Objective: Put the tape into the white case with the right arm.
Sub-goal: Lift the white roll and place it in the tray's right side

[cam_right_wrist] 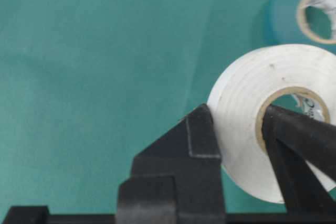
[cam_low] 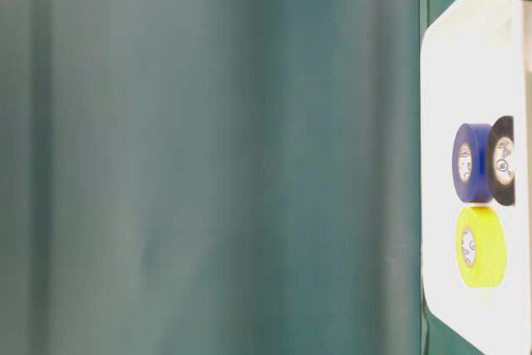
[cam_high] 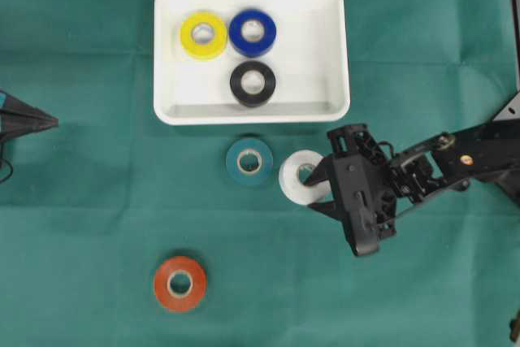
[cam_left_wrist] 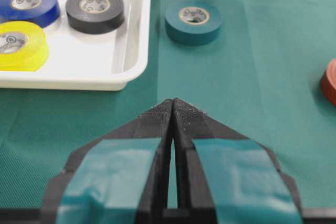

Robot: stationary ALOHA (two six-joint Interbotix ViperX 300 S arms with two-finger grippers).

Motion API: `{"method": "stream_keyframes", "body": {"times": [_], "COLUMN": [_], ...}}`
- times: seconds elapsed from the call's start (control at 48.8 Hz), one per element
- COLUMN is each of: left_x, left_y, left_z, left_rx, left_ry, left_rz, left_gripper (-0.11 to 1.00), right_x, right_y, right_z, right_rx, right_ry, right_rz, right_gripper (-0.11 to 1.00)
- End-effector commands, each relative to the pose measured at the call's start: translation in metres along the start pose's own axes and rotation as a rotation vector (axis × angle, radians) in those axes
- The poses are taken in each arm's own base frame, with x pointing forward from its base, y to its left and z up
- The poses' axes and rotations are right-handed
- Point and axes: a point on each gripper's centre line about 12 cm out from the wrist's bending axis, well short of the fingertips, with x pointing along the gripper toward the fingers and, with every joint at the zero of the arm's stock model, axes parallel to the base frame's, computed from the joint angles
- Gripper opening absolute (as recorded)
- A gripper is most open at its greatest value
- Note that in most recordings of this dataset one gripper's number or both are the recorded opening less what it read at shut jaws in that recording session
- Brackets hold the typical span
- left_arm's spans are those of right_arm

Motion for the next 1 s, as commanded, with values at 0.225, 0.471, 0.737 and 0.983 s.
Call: {"method": "stream_keyframes", "body": {"times": [0.225,0.471,0.737,0.983], "left_x": [0.000,0.000,0.000,0.000], "left_y": [0.000,0.000,0.000,0.000], "left_z": [0.005,0.005,0.005,0.004], "left_rx": [0.001,0.001,0.001,0.000], "left_ry": [-0.012,-0.012,-0.011,-0.009], "left_rz": [0.001,0.001,0.001,0.001], "left_gripper": [0.00,0.00,0.00,0.00], "right_x": [-0.017,-0.017,-0.020,-0.026], "right_y": [0.001,-0.011,-0.051,-0.097], "right_z": [0.020,0.021,0.028,0.026], "right_rx": [0.001,0.022,0.092,0.177], "right_ry": [-0.039,-0.041,-0.062,-0.081], "right_rz": [-0.030,-0.055,-0.140,-0.232], "right_gripper": [0.02,0.02,0.02,0.02]}}
